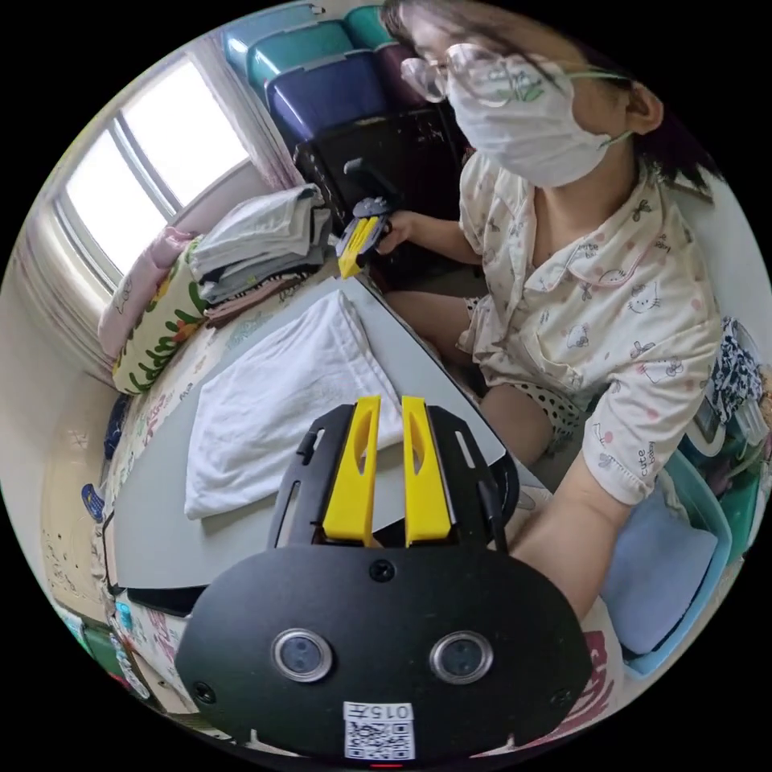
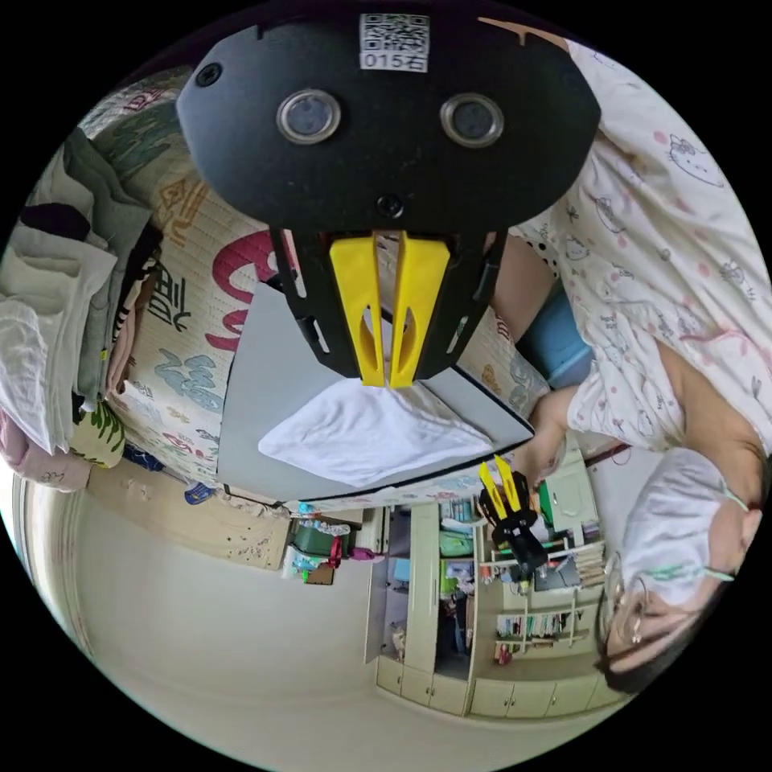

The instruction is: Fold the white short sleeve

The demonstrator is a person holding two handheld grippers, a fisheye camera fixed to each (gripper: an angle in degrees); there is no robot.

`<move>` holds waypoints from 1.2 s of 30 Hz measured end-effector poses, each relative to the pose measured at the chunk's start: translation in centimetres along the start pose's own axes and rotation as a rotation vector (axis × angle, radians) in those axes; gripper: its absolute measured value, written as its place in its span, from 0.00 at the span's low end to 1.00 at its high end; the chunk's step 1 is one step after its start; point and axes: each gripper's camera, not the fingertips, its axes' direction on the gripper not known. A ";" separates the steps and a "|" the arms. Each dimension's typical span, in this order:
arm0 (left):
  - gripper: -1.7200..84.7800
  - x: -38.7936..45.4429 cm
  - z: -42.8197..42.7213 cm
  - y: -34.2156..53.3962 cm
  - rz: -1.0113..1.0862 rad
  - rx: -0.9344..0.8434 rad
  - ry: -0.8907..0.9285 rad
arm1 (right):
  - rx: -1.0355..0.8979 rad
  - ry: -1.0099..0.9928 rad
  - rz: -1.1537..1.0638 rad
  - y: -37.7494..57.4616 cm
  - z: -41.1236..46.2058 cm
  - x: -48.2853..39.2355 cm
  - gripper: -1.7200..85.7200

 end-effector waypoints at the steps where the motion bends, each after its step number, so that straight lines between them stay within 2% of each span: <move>1: 0.08 -0.7 -2.0 2.8 -0.039 0.087 -0.057 | 0.046 -0.009 0.029 -0.7 -1.6 0.8 0.05; 3: 0.08 -2.6 -4.8 7.6 -0.162 0.226 -0.173 | 0.094 -0.015 0.066 -2.0 -3.4 2.1 0.07; 5: 0.09 -7.5 -7.0 14.9 -0.488 0.340 -0.316 | 0.148 -0.083 0.107 -4.3 -5.1 4.1 0.09; 6: 0.09 -8.9 -7.1 16.7 -0.581 0.343 -0.351 | 0.160 -0.104 0.123 -4.9 -5.3 4.7 0.09; 8: 0.11 -14.4 -6.2 24.5 -0.936 0.335 -0.428 | 0.169 -0.137 0.180 -7.4 -5.0 6.7 0.11; 11: 0.14 -19.9 -3.3 32.0 -1.142 0.211 -0.371 | 0.087 -0.099 0.247 -11.1 -2.7 9.2 0.13; 15: 0.17 -25.9 -1.2 36.7 -1.210 0.116 -0.336 | -0.030 -0.093 0.296 -16.0 0.8 12.3 0.15; 19: 0.19 -33.4 2.6 40.8 -1.176 0.071 -0.118 | -0.121 -0.089 0.468 -19.6 5.1 16.4 0.16; 22: 0.19 -35.1 4.7 43.5 -1.144 0.027 -0.125 | -0.186 -0.118 0.561 -21.0 7.4 18.3 0.16; 24: 0.20 -35.9 5.7 45.1 -1.148 -0.044 -0.110 | -0.230 -0.074 0.547 -22.1 8.2 18.4 0.17; 29: 0.18 -38.1 5.3 48.0 -1.131 -0.042 -0.127 | -0.347 -0.045 0.518 -23.4 11.7 17.6 0.17; 31: 0.17 -39.2 5.1 48.4 -1.118 -0.048 -0.123 | -0.332 -0.052 0.529 -23.9 11.8 17.3 0.17; 36: 0.13 -42.3 4.2 48.7 -1.086 -0.062 -0.097 | -0.389 -0.041 0.516 -24.2 12.6 15.2 0.10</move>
